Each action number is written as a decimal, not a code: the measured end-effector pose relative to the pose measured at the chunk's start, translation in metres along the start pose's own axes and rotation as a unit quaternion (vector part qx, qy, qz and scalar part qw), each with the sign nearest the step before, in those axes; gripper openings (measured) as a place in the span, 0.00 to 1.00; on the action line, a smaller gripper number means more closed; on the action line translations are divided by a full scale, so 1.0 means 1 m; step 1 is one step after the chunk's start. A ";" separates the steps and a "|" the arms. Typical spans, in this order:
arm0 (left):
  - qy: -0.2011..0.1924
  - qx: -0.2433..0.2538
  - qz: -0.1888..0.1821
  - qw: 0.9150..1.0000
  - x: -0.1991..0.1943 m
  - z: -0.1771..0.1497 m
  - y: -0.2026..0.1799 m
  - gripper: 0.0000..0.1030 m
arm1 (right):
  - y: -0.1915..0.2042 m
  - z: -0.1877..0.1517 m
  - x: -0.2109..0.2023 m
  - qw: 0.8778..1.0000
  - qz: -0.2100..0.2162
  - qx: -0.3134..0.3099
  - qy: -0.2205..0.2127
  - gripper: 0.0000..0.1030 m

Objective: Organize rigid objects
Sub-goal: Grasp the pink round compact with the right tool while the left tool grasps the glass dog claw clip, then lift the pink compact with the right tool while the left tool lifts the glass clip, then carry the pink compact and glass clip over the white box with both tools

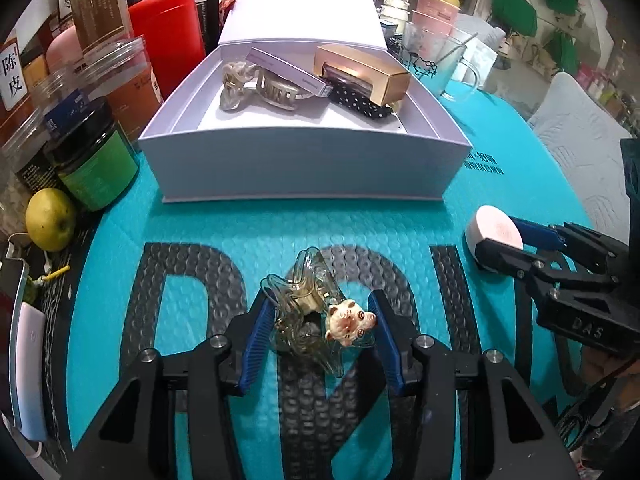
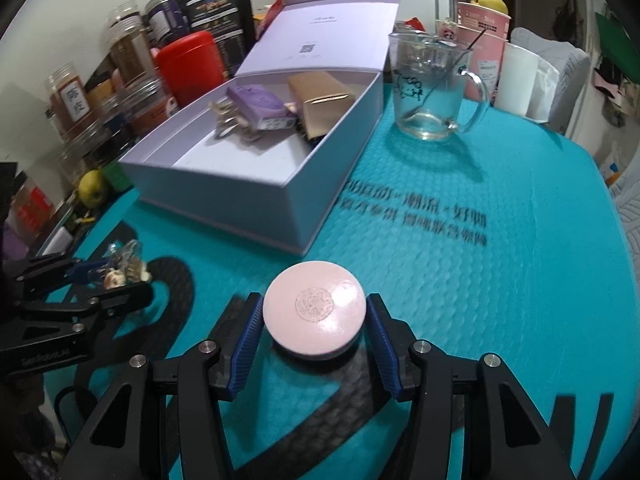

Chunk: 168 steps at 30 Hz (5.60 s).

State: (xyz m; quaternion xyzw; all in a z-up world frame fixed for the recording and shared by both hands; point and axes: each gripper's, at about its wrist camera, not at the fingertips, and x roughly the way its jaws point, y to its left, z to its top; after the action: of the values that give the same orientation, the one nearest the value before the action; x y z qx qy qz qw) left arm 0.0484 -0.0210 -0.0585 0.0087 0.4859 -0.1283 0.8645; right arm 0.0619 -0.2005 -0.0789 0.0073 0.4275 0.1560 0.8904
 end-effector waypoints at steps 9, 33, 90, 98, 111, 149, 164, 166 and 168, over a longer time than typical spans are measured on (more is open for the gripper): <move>0.013 0.013 -0.014 1.000 -0.012 -0.016 -0.001 0.47 | 0.018 -0.024 -0.014 1.000 0.015 -0.007 0.009 0.50; -0.018 0.042 0.005 0.999 -0.010 -0.029 -0.011 0.55 | 0.033 -0.038 -0.014 1.000 0.024 -0.012 0.003 0.62; -0.116 0.025 -0.018 0.993 -0.094 0.029 -0.008 0.48 | 0.072 0.028 -0.086 0.991 0.072 -0.098 -0.063 0.50; -0.142 0.030 -0.017 0.989 -0.103 0.053 -0.013 0.48 | 0.067 0.052 -0.092 0.988 0.075 -0.105 -0.083 0.50; -0.161 0.038 -0.014 0.986 -0.103 0.094 -0.010 0.48 | 0.055 0.094 -0.095 0.983 0.071 -0.125 -0.115 0.50; -0.108 0.048 -0.007 0.993 -0.011 0.160 0.032 0.48 | 0.043 0.157 0.007 0.988 0.066 -0.113 -0.084 0.50; -0.051 0.059 0.004 0.997 0.031 0.157 0.030 0.48 | 0.029 0.141 0.042 0.993 0.059 -0.092 -0.042 0.50; -0.043 0.063 0.005 0.997 0.037 0.157 0.029 0.48 | 0.029 0.137 0.046 0.994 0.059 -0.089 -0.036 0.50; -0.034 0.067 0.008 0.997 0.042 0.155 0.028 0.48 | 0.029 0.133 0.051 0.994 0.057 -0.089 -0.030 0.50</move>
State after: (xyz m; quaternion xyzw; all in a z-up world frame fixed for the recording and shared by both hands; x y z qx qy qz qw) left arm 0.2056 -0.0245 -0.0153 0.0658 0.4461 -0.1539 0.8792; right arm 0.1859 -0.1428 -0.0288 -0.0434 0.3836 0.2434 0.8898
